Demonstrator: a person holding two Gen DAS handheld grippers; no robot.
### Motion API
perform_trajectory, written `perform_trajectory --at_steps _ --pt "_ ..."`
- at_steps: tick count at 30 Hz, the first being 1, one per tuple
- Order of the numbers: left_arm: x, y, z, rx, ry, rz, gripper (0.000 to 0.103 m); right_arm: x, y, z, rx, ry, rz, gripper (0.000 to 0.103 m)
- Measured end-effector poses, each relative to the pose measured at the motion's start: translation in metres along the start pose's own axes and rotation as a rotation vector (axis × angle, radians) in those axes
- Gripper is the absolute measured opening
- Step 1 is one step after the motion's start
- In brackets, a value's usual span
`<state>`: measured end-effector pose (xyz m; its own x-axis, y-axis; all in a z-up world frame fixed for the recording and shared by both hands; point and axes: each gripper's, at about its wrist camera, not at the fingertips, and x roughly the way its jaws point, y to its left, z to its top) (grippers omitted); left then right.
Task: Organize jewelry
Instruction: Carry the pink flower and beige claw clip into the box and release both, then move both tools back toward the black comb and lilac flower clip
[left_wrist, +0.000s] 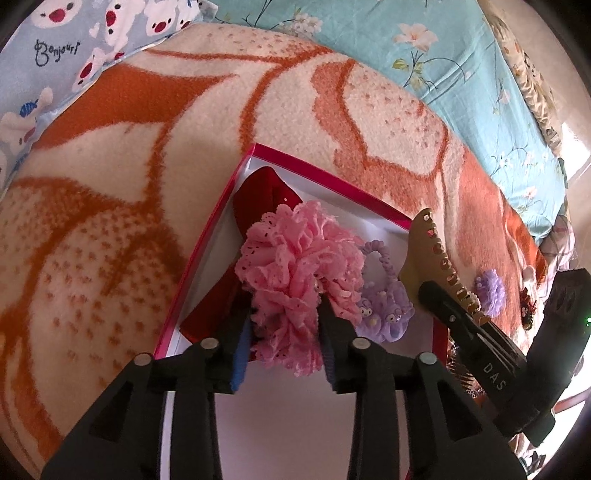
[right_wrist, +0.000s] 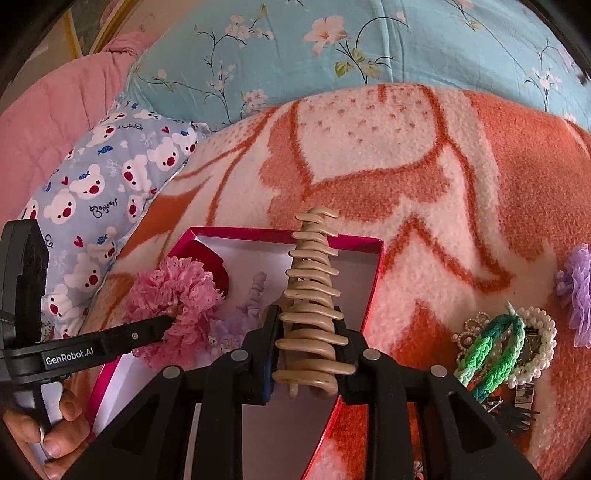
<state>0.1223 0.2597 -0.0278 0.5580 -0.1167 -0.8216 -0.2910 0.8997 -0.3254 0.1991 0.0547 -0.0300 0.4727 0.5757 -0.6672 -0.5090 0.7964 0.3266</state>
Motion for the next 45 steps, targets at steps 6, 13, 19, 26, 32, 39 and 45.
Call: perform_trajectory --at_steps 6,13,19,26,32,39,45 --pt "-0.007 -0.003 -0.003 0.019 -0.015 0.016 0.042 -0.01 -0.002 -0.001 0.006 -0.015 0.009 0.038" --pt "-0.016 -0.003 -0.008 0.026 -0.023 0.026 0.046 -0.018 -0.002 0.0 0.003 -0.033 0.007 0.045" --pt "-0.025 -0.004 -0.009 0.032 -0.036 0.025 0.047 -0.018 0.001 -0.002 -0.004 -0.022 0.015 0.045" --pt "-0.043 -0.011 -0.014 0.047 -0.067 0.019 0.054 -0.037 0.006 -0.003 0.003 -0.038 0.04 0.045" --pt "-0.057 -0.025 -0.026 0.063 -0.076 -0.006 0.054 -0.073 -0.007 -0.014 0.024 -0.057 0.044 0.046" --pt "-0.064 -0.054 -0.043 0.106 -0.069 -0.041 0.054 -0.112 -0.042 -0.032 0.081 -0.066 0.005 0.049" --pt "-0.066 -0.078 -0.057 0.134 -0.056 -0.073 0.054 -0.142 -0.077 -0.05 0.149 -0.081 -0.034 0.051"
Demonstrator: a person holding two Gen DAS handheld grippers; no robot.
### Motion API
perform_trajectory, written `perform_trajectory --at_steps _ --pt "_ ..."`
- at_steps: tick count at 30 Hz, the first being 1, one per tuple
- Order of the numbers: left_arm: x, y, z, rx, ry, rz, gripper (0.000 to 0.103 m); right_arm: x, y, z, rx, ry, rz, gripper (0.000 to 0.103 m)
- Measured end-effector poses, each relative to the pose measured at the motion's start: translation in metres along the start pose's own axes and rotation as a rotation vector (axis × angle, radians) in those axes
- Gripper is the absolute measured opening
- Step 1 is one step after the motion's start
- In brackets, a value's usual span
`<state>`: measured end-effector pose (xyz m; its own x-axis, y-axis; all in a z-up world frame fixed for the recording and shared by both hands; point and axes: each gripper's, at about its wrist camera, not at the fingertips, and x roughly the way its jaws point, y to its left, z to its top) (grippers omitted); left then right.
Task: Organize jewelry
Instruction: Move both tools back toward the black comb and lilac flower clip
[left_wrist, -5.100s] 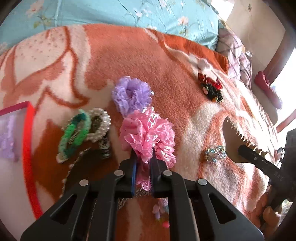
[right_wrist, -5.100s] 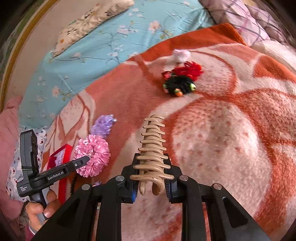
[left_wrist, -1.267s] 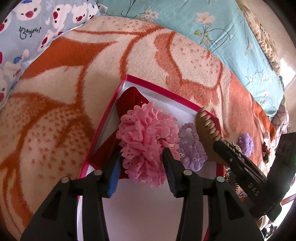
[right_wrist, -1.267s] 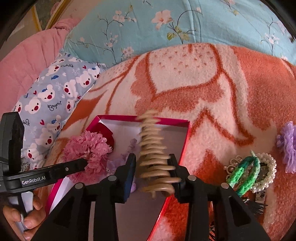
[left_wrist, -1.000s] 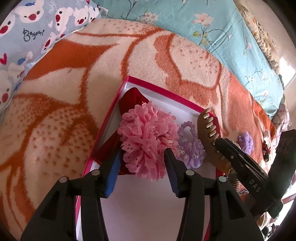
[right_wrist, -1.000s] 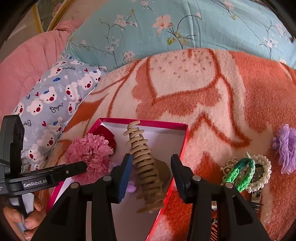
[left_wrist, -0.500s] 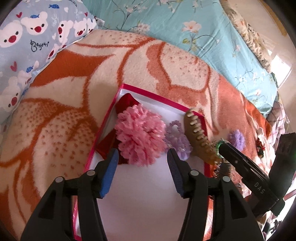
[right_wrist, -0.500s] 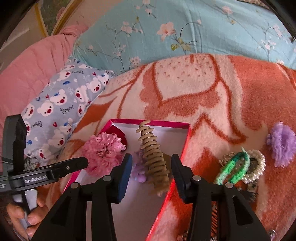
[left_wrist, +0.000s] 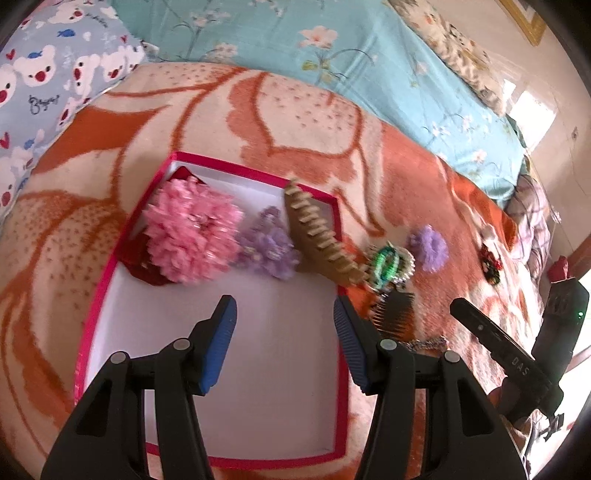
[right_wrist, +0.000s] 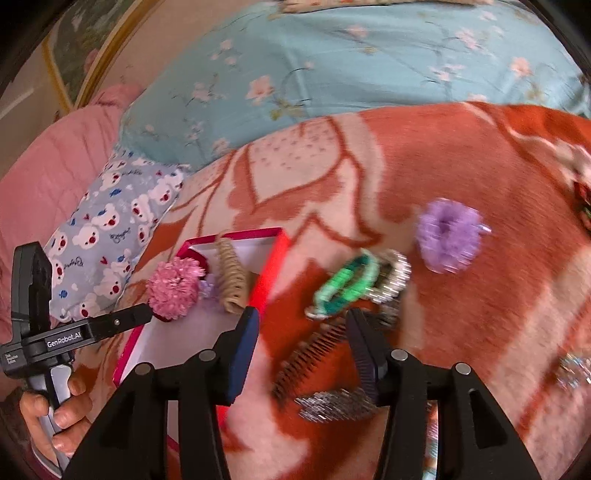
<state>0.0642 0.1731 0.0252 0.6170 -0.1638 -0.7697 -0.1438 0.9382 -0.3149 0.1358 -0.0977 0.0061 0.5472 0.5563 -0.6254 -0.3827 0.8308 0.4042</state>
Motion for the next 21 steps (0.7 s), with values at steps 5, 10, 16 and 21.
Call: perform_trajectory --at_steps 5,10,16,21 --pt "0.001 -0.023 -0.01 0.02 0.017 -0.046 0.054 -0.02 -0.027 -0.006 0.051 -0.015 -0.04 0.051" --pt "0.004 -0.053 -0.02 0.084 0.04 -0.08 0.054 -0.039 -0.05 -0.014 0.08 -0.026 -0.077 0.051" --pt "0.013 -0.09 -0.032 0.177 0.075 -0.113 0.054 -0.054 -0.074 -0.02 0.116 -0.033 -0.114 0.052" --pt "0.026 -0.114 -0.04 0.245 0.112 -0.108 0.054 -0.056 -0.088 -0.018 0.144 -0.04 -0.122 0.052"
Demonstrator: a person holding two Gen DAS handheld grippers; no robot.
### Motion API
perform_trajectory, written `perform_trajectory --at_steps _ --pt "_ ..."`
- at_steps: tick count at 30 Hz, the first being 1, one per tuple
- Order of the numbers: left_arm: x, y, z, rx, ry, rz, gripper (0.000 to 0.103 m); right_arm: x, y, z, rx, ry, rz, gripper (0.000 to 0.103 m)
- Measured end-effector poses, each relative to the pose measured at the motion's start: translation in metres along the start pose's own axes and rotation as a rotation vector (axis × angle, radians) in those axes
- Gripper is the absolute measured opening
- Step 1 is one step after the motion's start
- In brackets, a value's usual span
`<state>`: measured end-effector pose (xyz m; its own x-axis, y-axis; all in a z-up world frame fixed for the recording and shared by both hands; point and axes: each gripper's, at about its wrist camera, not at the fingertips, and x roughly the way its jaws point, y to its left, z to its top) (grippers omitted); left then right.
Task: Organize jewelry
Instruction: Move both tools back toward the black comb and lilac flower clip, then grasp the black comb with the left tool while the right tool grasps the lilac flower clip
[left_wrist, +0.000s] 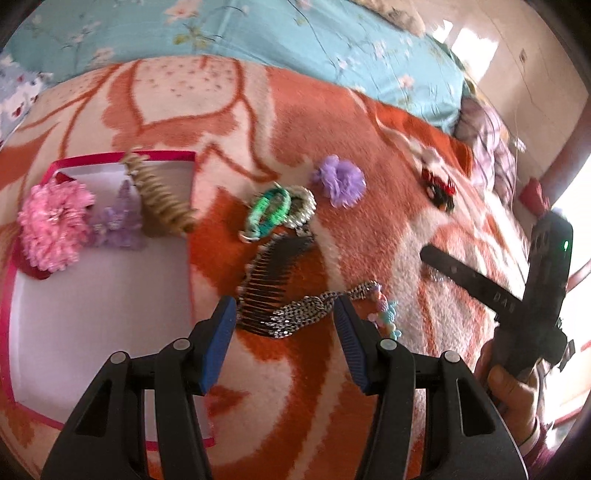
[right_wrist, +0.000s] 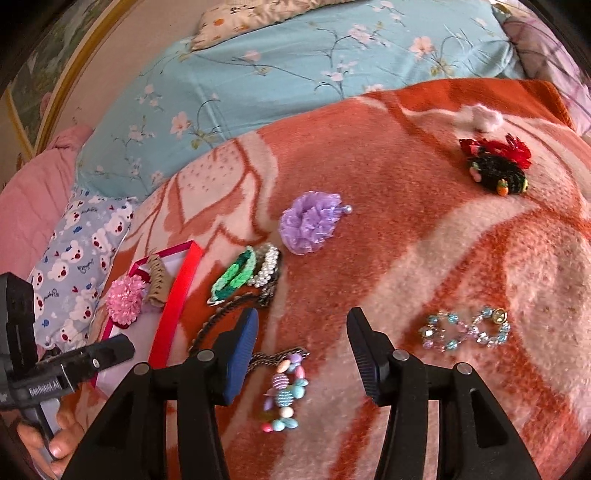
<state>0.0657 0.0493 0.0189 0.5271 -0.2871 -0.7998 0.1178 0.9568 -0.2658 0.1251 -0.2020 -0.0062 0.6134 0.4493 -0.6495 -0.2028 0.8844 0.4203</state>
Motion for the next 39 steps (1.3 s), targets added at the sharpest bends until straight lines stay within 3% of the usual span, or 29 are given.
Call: perform_trajectory --at_steps 13,21,29,34,36,37,38,39 --pt "0.049 -0.018 0.011 0.086 0.089 0.022 0.054 0.03 -0.011 0.021 0.035 0.025 0.022 0.052" --pt "0.083 -0.015 0.021 0.109 0.133 0.088 0.053 0.057 -0.011 0.037 0.033 0.06 0.049 0.052" --pt "0.091 -0.003 0.029 0.08 0.122 0.09 0.015 0.098 -0.011 0.058 0.036 0.085 0.043 0.052" --pt "0.082 -0.002 0.039 0.088 0.072 0.104 0.0 0.126 -0.013 0.063 0.038 0.119 0.012 0.05" --pt "0.079 0.001 0.042 0.065 0.065 0.086 0.0 0.131 -0.012 0.065 0.026 0.118 -0.009 0.038" --pt "0.079 0.001 0.043 0.061 0.06 0.087 0.0 0.132 -0.013 0.065 0.026 0.119 -0.014 0.017" --pt "0.077 0.001 0.044 0.058 0.053 0.09 0.0 0.132 -0.014 0.065 0.032 0.119 -0.01 0.009" --pt "0.074 0.002 0.045 0.054 0.044 0.088 0.0 0.13 -0.014 0.064 0.033 0.112 -0.008 0.009"
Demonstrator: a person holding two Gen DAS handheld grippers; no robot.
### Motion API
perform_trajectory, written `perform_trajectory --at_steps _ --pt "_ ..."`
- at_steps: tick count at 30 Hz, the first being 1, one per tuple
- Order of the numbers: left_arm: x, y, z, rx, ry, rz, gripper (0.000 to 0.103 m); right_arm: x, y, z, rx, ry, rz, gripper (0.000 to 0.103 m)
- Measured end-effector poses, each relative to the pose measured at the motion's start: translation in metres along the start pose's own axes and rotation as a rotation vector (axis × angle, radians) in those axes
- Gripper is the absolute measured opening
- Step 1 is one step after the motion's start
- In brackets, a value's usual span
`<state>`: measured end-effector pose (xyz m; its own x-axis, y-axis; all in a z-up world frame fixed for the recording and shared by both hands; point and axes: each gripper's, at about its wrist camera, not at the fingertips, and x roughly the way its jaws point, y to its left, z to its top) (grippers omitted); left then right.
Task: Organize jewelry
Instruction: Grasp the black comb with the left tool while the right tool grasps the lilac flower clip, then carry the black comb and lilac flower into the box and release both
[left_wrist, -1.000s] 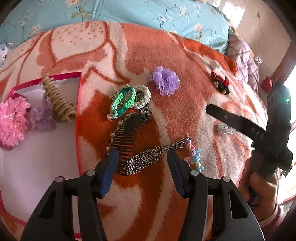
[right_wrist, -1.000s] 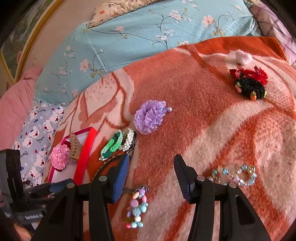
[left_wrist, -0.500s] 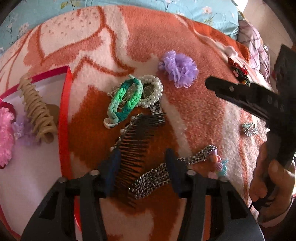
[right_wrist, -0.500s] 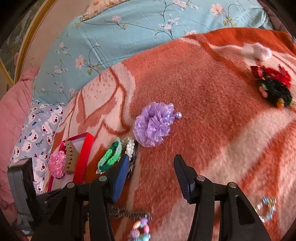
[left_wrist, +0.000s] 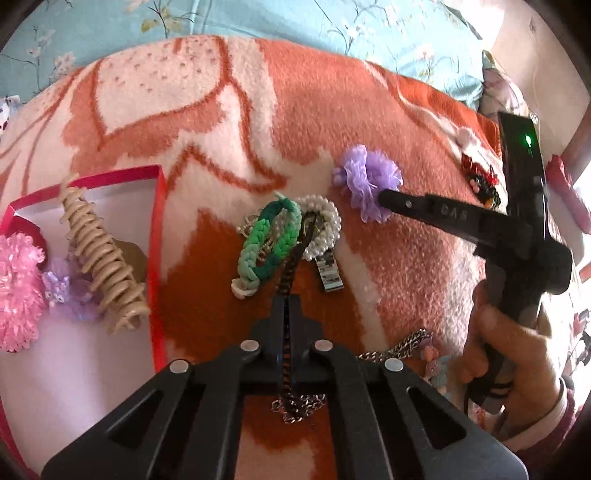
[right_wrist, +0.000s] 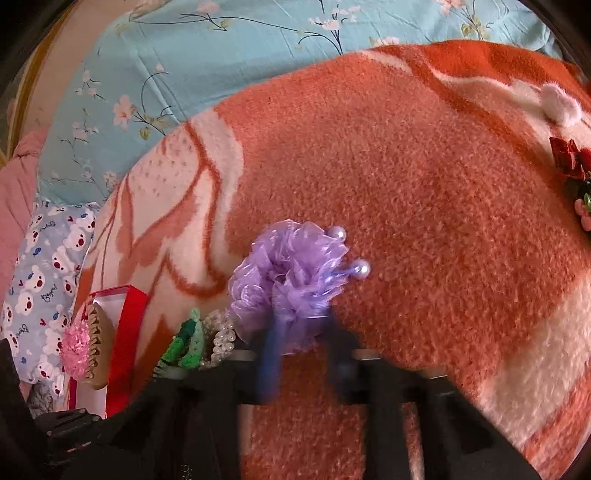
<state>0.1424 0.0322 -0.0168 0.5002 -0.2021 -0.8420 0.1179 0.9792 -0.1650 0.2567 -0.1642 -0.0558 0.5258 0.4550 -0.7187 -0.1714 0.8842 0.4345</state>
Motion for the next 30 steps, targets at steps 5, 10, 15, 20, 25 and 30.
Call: perform_trajectory --at_steps 5,10,15,20,25,30 --pt "-0.013 -0.002 0.001 -0.019 -0.032 -0.029 0.0 -0.022 0.001 -0.007 -0.015 -0.039 0.005 0.004" --pt "-0.032 0.002 0.0 -0.057 -0.062 -0.069 0.0 -0.052 0.009 -0.019 -0.024 -0.061 0.045 0.003" --pt "-0.049 0.008 -0.008 -0.085 -0.083 -0.073 0.0 -0.081 0.025 -0.034 -0.054 -0.075 0.078 0.003" --pt "-0.066 0.02 -0.018 -0.114 -0.103 -0.064 0.0 -0.096 0.041 -0.046 -0.081 -0.077 0.1 0.003" --pt "-0.086 0.039 -0.031 -0.159 -0.136 -0.052 0.0 -0.105 0.062 -0.061 -0.11 -0.07 0.133 0.003" --pt "-0.105 0.065 -0.045 -0.213 -0.166 -0.034 0.0 -0.108 0.091 -0.073 -0.152 -0.063 0.183 0.003"
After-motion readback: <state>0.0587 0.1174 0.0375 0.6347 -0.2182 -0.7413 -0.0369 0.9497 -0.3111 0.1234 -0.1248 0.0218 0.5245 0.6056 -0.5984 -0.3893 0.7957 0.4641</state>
